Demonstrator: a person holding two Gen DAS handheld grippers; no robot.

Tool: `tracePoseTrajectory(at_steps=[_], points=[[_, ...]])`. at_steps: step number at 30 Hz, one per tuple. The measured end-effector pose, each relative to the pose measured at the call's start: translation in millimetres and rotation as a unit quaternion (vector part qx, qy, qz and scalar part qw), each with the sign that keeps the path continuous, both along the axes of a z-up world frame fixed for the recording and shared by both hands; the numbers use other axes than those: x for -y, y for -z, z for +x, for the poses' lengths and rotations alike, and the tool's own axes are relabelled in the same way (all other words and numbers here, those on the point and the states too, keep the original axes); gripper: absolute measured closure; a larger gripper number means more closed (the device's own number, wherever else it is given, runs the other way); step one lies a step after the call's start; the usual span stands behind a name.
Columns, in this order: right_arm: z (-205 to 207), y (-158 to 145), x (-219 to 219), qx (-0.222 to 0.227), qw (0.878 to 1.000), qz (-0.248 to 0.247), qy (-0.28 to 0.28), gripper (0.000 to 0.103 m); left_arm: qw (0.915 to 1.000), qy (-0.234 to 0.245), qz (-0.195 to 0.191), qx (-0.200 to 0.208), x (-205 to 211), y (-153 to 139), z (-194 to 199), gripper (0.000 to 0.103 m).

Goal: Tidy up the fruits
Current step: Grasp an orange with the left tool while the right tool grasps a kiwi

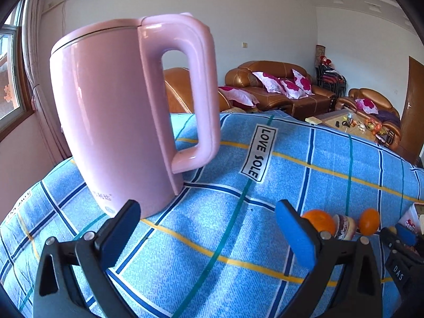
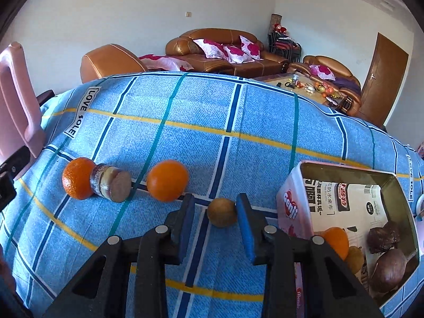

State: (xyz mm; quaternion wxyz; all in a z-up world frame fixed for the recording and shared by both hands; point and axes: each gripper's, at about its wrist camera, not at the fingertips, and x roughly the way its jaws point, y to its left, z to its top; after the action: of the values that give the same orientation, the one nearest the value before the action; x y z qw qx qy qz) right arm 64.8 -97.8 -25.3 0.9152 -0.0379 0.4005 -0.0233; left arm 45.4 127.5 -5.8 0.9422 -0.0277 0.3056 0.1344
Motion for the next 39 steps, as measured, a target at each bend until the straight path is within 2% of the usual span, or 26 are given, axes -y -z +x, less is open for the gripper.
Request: tracePoseTrajectory(at_steps=[2, 4, 9, 13, 17, 21, 24, 26, 33, 34, 36, 39], points=[[5, 8, 0, -0.03, 0.999, 0.006, -0.012, 0.069, 0.9999, -0.008, -0.006, -0.003, -6, 1, 1, 0.0], [4, 8, 2, -0.034, 0.999, 0.009, -0.014, 0.071, 0.9998, -0.014, -0.013, -0.006, -9, 2, 2, 0.0], [0, 7, 9, -0.032, 0.999, 0.03, -0.018, 0.075, 0.9997, 0.012, -0.019, -0.008, -6, 4, 4, 0.0], [-21, -7, 11, 0.025, 0.998, 0.055, -0.026, 0.075, 0.9967, 0.074, -0.029, -0.017, 3, 6, 10, 0.0], [-54, -17, 7, 0.073, 0.992, 0.097, -0.042, 0.075, 0.9871, 0.154, -0.019, -0.037, 22, 9, 12, 0.001], [-72, -21, 1, 0.087, 0.99, 0.091, -0.056, 0.075, 0.9776, 0.203, -0.004, -0.054, 40, 13, 14, 0.014], [-70, -19, 5, 0.083, 0.99, 0.102, -0.054, 0.075, 0.97, 0.231, 0.001, -0.077, 52, 21, 19, 0.018], [-64, -17, 10, 0.079, 0.989, 0.113, -0.051, 0.075, 0.9673, 0.239, 0.005, -0.084, 57, 21, 20, 0.023], [-65, -13, 12, 0.068, 0.988, 0.128, -0.055, 0.075, 0.9615, 0.253, 0.026, -0.104, 72, 26, 41, 0.021], [-65, -12, 12, 0.065, 0.988, 0.13, -0.055, 0.075, 0.9603, 0.252, 0.029, -0.116, 73, 29, 46, 0.025], [-64, -11, 14, 0.061, 0.987, 0.135, -0.055, 0.075, 0.9569, 0.253, 0.017, -0.142, 73, 35, 55, 0.031], [-59, -9, 18, 0.052, 0.987, 0.145, -0.053, 0.075, 0.9574, 0.249, -0.03, -0.144, 61, 35, 62, 0.038]])
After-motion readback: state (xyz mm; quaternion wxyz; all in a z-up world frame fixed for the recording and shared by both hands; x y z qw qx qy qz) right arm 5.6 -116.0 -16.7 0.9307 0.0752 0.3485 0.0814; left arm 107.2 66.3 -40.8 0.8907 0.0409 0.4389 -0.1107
